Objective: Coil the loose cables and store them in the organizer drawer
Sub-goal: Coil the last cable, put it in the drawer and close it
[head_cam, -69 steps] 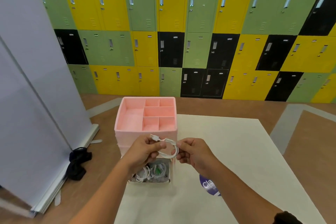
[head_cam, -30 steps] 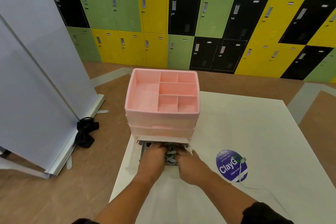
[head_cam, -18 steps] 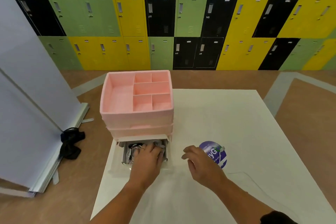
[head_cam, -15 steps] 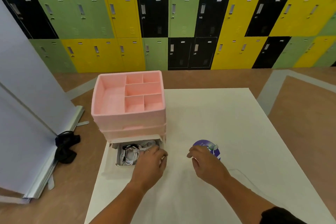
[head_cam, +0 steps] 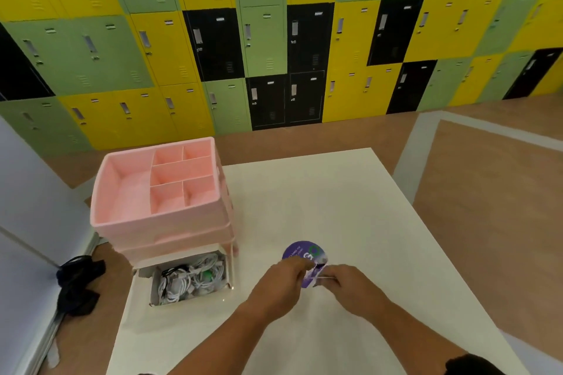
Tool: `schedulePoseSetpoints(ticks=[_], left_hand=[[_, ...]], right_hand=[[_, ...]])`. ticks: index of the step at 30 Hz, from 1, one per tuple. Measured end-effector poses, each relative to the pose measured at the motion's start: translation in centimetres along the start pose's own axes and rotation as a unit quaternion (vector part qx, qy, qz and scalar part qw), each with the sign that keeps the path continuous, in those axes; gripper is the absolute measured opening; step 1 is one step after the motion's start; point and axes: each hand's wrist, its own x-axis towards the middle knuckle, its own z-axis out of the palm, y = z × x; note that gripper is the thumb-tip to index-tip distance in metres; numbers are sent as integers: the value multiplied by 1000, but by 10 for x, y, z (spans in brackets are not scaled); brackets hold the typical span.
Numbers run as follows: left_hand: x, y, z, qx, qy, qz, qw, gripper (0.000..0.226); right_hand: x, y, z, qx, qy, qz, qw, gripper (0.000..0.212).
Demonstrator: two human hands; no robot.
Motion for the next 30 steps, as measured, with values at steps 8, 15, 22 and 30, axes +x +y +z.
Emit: schedulePoseSetpoints(ticks=[8, 15, 22, 30], left_hand=[[30, 60, -33, -247, 78, -74, 963, 33], [30, 88, -60, -503, -8, -126, 855, 33], [23, 98, -91, -517, 5, -130, 846, 28], [11, 90, -95, -491, 55, -144, 858, 44]], right_hand=[[2, -42, -82, 134, 121, -36, 983, 23], [7, -69, -109, 157, 148, -49, 975, 22], [3, -98, -116, 128, 135, -95, 978, 26], [3, -117, -102, 115, 147, -113, 976, 19]])
